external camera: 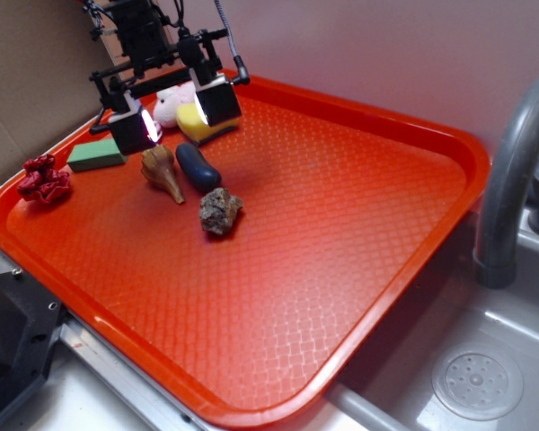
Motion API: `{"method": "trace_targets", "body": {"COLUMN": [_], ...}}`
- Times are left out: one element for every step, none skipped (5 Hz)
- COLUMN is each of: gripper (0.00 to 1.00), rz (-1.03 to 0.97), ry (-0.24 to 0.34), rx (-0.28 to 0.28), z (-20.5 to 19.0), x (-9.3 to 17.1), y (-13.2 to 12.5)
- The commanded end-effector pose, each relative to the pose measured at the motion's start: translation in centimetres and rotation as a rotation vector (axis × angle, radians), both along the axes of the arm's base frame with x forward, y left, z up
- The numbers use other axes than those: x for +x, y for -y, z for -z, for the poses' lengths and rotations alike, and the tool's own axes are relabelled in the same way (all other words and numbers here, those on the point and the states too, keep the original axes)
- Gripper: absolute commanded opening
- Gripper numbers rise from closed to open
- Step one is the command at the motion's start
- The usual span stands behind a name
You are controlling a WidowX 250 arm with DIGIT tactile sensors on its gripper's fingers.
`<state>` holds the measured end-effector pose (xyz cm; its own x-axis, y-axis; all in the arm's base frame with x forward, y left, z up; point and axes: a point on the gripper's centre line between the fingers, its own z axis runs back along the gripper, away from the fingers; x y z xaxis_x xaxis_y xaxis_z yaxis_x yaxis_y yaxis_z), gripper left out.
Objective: Grab the plastic pickle.
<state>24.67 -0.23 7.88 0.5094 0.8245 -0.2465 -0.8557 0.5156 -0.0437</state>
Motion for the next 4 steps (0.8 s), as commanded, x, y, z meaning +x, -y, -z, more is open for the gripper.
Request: {"method": "trace_targets", "body": {"gripper": [1.00, 1.00, 1.00, 1.00], "rz": [-0.038, -0.008, -0.023, -0.057], "ry": [0.034, 0.285, 0.358, 0.314], "rx": [0.004, 0.007, -0.009, 0.083], "z": [-0.5, -0.1, 1.1, 3.4], "x": [0.5, 1.2, 1.4, 2.4], "y": [-0.2, 0.3, 0.3, 0.6]}}
